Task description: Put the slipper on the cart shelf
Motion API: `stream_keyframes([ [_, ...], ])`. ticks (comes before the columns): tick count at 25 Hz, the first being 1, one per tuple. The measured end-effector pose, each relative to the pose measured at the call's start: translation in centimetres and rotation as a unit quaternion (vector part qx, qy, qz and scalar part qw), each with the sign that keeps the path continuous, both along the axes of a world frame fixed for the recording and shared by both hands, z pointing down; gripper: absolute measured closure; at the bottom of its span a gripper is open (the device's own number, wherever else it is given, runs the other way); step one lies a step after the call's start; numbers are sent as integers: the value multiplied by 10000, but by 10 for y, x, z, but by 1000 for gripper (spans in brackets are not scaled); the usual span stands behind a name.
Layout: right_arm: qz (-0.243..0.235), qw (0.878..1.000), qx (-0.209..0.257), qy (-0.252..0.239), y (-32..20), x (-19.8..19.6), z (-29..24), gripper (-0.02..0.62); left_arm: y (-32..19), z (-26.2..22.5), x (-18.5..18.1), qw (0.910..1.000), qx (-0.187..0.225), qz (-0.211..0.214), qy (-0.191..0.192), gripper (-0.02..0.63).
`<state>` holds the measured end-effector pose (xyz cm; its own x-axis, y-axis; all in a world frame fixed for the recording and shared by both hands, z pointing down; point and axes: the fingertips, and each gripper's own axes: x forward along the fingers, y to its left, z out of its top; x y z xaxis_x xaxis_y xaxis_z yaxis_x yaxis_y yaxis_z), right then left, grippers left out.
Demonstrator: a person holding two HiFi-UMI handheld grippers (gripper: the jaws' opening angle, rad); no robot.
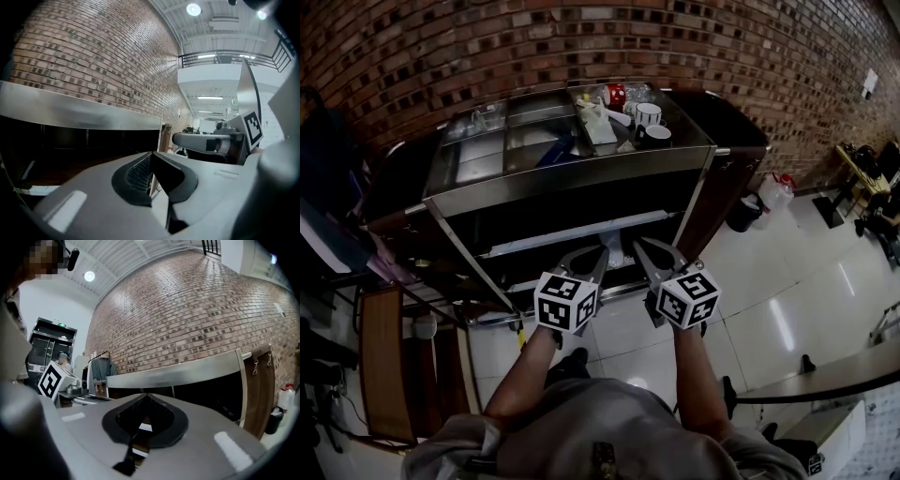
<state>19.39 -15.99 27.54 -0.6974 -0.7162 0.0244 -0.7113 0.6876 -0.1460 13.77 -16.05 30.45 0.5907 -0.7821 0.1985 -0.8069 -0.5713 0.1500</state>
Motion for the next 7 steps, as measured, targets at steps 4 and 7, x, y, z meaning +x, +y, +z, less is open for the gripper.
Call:
stream_keyframes([
  [4, -2, 10000, 24, 11, 1, -1, -2, 595, 1, -1, -1, 10000, 3, 1, 1, 598],
  [7, -8, 10000, 39, 11, 3, -3, -3, 595, 3, -1, -2, 10000, 10, 1, 6, 598],
])
